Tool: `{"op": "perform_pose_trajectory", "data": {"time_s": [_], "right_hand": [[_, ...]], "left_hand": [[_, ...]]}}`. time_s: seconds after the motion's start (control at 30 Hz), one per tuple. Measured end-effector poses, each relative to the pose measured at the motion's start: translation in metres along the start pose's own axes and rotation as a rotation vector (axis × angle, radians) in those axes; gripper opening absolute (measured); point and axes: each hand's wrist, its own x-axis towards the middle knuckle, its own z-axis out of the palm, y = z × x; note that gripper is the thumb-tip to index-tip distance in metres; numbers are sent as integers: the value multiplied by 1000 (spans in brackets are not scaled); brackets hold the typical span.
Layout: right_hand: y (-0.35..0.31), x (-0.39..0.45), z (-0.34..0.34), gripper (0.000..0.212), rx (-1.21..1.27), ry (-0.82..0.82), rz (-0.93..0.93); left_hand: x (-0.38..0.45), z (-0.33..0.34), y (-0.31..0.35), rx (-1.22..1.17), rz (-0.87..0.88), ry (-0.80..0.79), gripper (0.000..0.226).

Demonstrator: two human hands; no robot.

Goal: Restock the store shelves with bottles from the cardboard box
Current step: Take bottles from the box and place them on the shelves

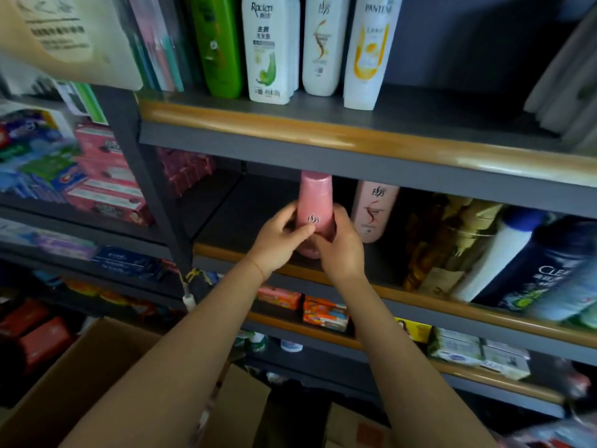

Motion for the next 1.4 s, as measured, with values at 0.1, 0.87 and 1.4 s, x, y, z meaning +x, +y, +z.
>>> {"op": "perform_pose_trajectory", "data": {"time_s": [0.1,0.87,1.4], "right_hand": [[3,14,0,53,4,-2,60],[33,36,9,46,589,-6,516],[-44,-38,54,19,838,-337,395]], "left_hand": [[15,9,-1,-62,-66,-20,58],[75,49,-20,-131,-79,159,60],[-72,-52,-62,-220,-57,627,18]]}}
